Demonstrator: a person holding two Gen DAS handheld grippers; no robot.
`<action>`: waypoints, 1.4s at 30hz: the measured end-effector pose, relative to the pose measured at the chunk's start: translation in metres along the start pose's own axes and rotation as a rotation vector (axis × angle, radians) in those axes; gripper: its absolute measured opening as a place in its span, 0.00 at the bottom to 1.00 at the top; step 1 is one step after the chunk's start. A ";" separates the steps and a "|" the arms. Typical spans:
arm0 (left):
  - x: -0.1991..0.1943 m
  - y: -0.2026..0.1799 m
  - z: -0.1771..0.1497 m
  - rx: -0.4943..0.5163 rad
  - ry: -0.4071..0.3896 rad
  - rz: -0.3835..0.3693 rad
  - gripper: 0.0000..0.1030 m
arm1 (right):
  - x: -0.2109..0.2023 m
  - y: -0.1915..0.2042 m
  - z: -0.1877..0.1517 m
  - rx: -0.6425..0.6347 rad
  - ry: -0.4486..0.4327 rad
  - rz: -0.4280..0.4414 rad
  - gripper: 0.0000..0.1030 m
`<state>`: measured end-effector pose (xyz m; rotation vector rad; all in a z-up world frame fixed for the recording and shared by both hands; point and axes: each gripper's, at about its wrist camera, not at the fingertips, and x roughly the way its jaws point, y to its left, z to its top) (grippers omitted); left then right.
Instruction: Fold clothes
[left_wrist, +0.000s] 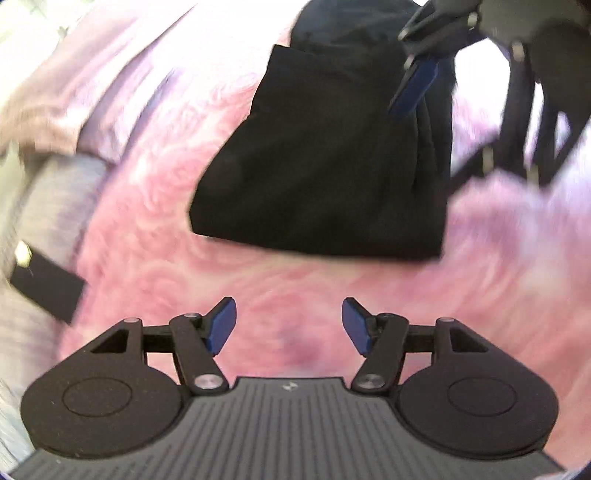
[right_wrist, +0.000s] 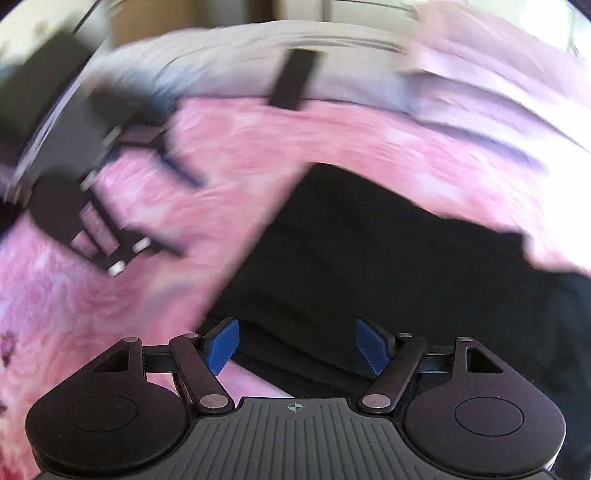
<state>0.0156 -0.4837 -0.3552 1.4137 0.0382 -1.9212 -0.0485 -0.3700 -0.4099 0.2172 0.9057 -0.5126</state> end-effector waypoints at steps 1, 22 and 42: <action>0.000 0.003 -0.005 0.031 -0.014 0.004 0.60 | 0.012 0.017 0.002 -0.032 0.002 -0.024 0.71; 0.091 0.013 0.017 0.873 -0.223 0.066 0.05 | 0.034 0.041 0.000 -0.146 0.097 -0.225 0.09; -0.060 -0.025 -0.061 0.571 0.106 -0.224 0.11 | -0.064 0.152 -0.010 -0.120 0.123 0.203 0.11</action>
